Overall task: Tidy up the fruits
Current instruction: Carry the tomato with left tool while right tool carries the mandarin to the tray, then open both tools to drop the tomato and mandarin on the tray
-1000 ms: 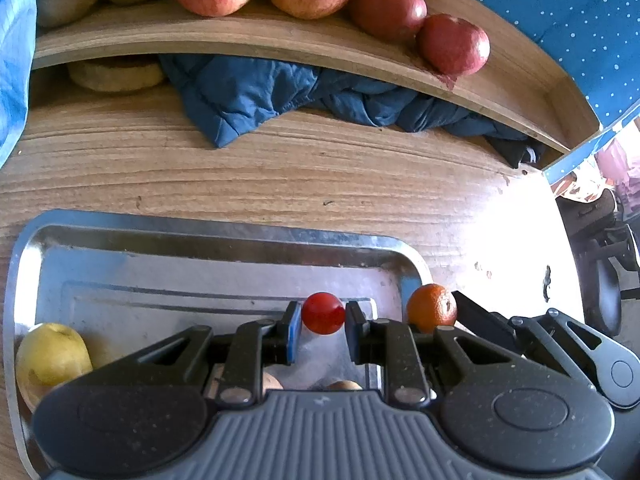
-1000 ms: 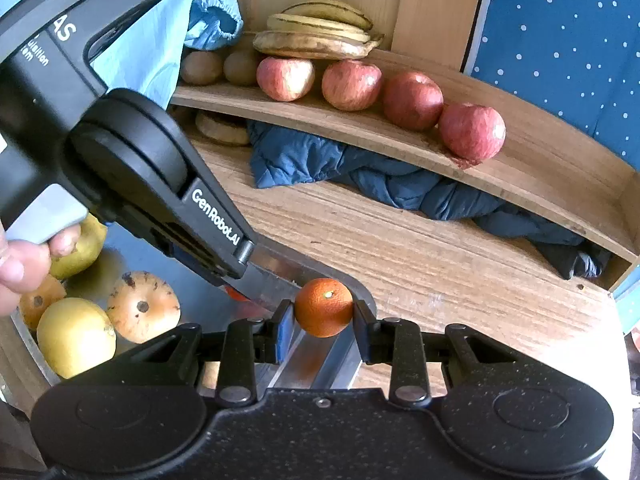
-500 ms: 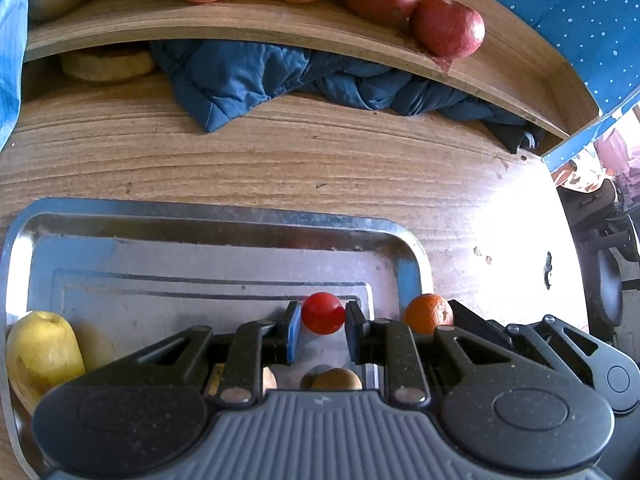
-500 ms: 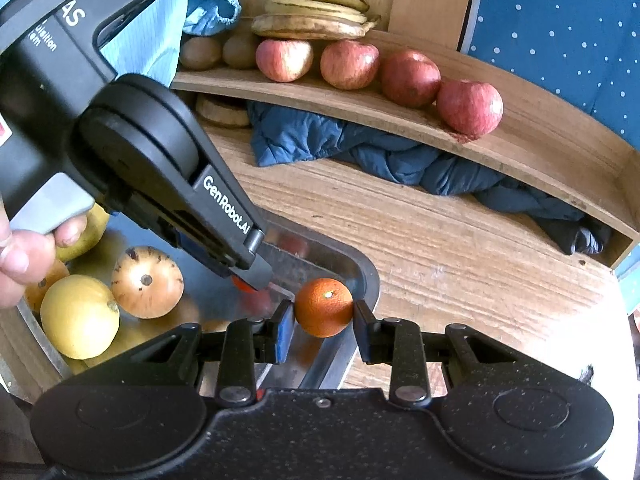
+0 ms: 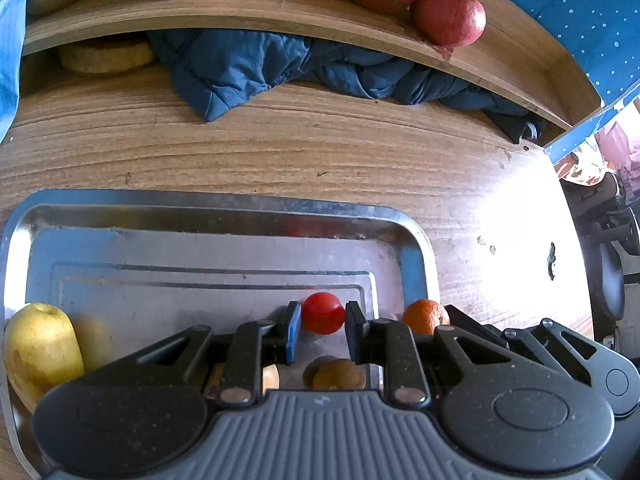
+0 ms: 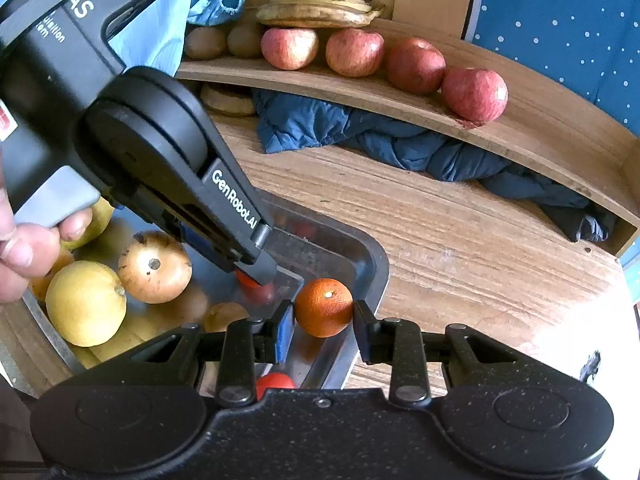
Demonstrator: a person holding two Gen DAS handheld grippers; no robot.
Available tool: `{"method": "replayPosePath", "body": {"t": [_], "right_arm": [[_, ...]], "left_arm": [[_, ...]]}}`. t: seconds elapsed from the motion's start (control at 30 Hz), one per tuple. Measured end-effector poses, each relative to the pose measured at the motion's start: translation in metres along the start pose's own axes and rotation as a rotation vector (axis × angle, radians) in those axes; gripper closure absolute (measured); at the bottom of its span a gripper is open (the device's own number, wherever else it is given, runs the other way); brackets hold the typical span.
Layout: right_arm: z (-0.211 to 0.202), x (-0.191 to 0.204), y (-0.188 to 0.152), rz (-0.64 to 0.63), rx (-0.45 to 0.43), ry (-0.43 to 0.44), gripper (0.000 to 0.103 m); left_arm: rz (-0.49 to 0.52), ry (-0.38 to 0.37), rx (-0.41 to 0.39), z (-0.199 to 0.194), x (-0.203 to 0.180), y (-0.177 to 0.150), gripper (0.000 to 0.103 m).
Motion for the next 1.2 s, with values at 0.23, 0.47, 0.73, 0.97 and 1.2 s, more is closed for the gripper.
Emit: {"method": "replayPosePath", "body": {"t": [0.23, 0.47, 0.73, 0.97, 1.2], "right_arm": [[0.0019, 0.0011, -0.0030, 0.003, 0.015, 0.002, 0.069], [0.0031, 0.0021, -0.0039, 0.000, 0.022, 0.007, 0.069], [0.0033, 0.0024, -0.0040, -0.001, 0.025, 0.008, 0.068], [0.0022, 0.0010, -0.0048, 0.008, 0.023, 0.002, 0.061], [-0.0016, -0.0012, -0.0043, 0.021, 0.012, -0.004, 0.052]], "left_arm": [[0.001, 0.000, 0.003, -0.0012, 0.0001, -0.0015, 0.078], [0.001, 0.001, 0.004, -0.0019, -0.0003, -0.0016, 0.077], [0.000, 0.006, 0.008, -0.0013, 0.0014, -0.0021, 0.075], [-0.002, 0.022, 0.005, -0.0027, 0.0013, -0.0014, 0.066], [-0.002, 0.040, -0.009, -0.0086, 0.0018, -0.0011, 0.049]]}}
Point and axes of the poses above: each gripper's, at about its wrist camera, not at the fingertips, and z roughly the way its jaws point, x to its left, y to its top, the point moved 7 cm from there along z, roughly the way its jaws point, and after that the axes turned 13 degrees about z, right-handed, at the moved point
